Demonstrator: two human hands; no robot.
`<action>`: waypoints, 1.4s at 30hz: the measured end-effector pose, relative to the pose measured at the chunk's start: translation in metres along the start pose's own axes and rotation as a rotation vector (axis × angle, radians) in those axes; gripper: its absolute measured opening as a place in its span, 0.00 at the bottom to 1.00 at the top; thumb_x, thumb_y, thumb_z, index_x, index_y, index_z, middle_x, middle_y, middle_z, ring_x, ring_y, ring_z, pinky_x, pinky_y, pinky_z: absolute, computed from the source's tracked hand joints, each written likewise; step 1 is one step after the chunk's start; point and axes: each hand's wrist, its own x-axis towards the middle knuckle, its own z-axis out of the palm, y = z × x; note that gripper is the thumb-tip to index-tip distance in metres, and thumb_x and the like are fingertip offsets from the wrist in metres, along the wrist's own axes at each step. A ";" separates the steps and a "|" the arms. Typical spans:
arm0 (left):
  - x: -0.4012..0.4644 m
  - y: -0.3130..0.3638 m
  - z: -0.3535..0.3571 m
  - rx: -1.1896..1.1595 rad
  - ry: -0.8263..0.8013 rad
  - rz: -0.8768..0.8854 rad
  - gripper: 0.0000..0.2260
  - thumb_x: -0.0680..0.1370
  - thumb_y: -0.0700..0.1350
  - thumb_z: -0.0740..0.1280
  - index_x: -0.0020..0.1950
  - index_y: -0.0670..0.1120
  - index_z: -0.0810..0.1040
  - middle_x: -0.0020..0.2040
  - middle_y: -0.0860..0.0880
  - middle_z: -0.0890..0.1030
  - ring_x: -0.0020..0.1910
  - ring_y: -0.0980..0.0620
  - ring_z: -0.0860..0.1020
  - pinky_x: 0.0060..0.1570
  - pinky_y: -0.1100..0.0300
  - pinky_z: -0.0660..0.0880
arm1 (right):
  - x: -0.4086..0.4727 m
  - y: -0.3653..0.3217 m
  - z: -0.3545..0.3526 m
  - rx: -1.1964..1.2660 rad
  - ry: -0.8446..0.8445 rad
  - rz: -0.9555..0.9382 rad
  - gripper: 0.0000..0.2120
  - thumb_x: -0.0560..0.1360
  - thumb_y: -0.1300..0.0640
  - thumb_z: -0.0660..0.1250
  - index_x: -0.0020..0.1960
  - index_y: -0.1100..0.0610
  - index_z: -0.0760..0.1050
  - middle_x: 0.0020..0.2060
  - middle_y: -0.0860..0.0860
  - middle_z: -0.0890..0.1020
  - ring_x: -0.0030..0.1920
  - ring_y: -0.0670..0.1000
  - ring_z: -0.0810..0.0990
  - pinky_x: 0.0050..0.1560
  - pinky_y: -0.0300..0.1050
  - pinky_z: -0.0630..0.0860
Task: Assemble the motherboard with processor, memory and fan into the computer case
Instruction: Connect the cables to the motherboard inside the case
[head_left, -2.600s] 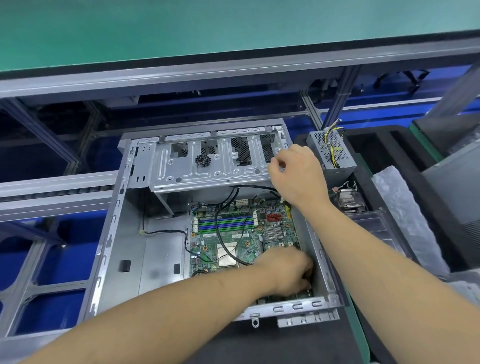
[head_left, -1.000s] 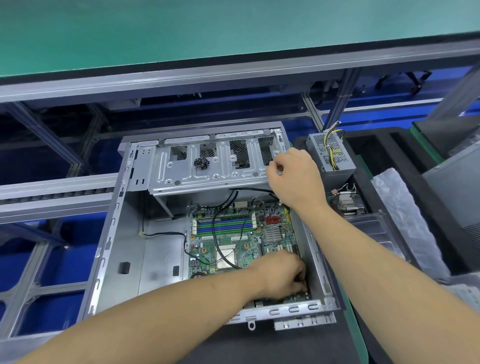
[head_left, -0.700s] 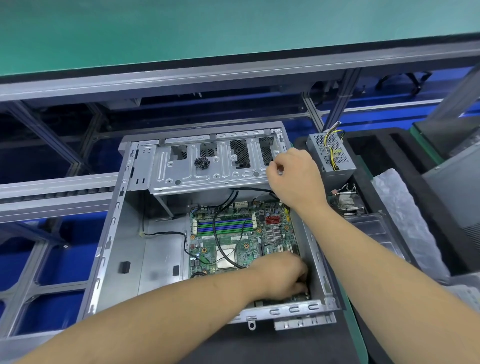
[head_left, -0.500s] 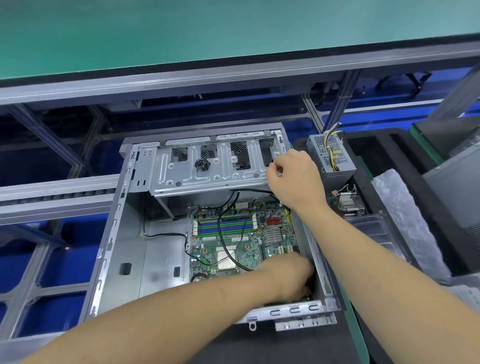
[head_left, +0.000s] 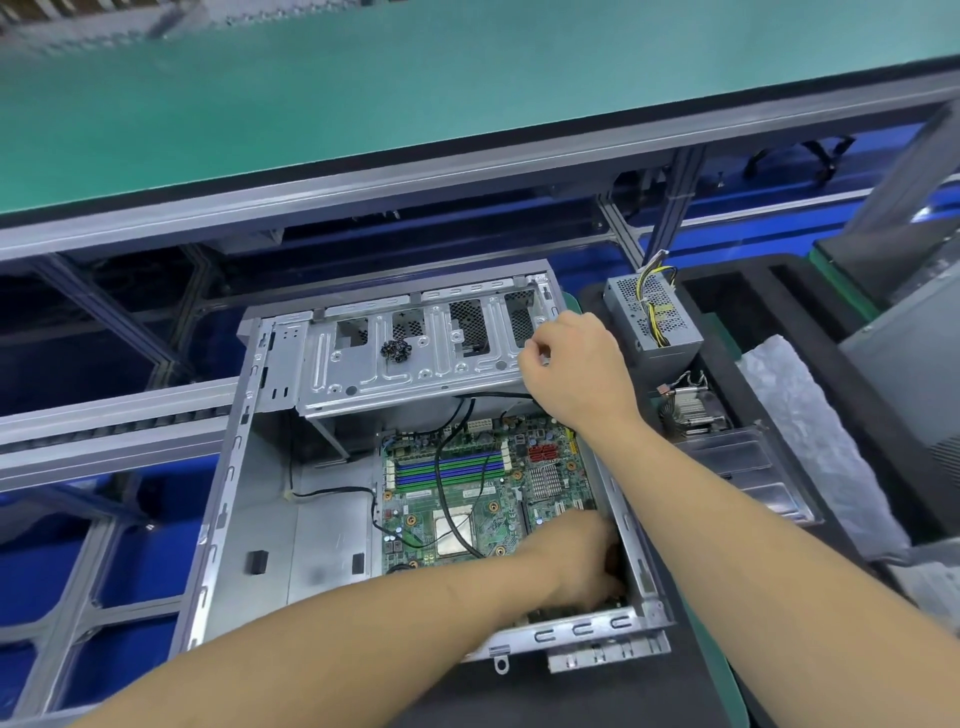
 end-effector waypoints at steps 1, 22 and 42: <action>0.000 -0.001 0.000 0.005 0.004 -0.005 0.15 0.74 0.40 0.69 0.31 0.47 0.66 0.30 0.49 0.71 0.32 0.47 0.71 0.29 0.62 0.67 | 0.000 0.000 0.000 0.002 -0.004 0.001 0.15 0.80 0.55 0.61 0.36 0.58 0.70 0.37 0.54 0.75 0.46 0.58 0.73 0.47 0.55 0.73; -0.006 -0.032 0.005 -0.093 -0.005 0.108 0.06 0.77 0.46 0.72 0.51 0.44 0.82 0.41 0.49 0.79 0.39 0.50 0.75 0.40 0.59 0.73 | 0.001 0.004 0.004 0.028 0.030 -0.015 0.15 0.79 0.57 0.63 0.34 0.59 0.71 0.36 0.54 0.76 0.44 0.58 0.72 0.45 0.52 0.72; -0.005 -0.026 -0.006 0.332 -0.052 0.334 0.13 0.82 0.48 0.63 0.61 0.44 0.80 0.56 0.43 0.81 0.53 0.42 0.79 0.52 0.48 0.78 | 0.003 0.006 0.007 -0.018 0.034 -0.044 0.19 0.78 0.58 0.62 0.30 0.56 0.64 0.31 0.49 0.68 0.42 0.57 0.69 0.41 0.48 0.64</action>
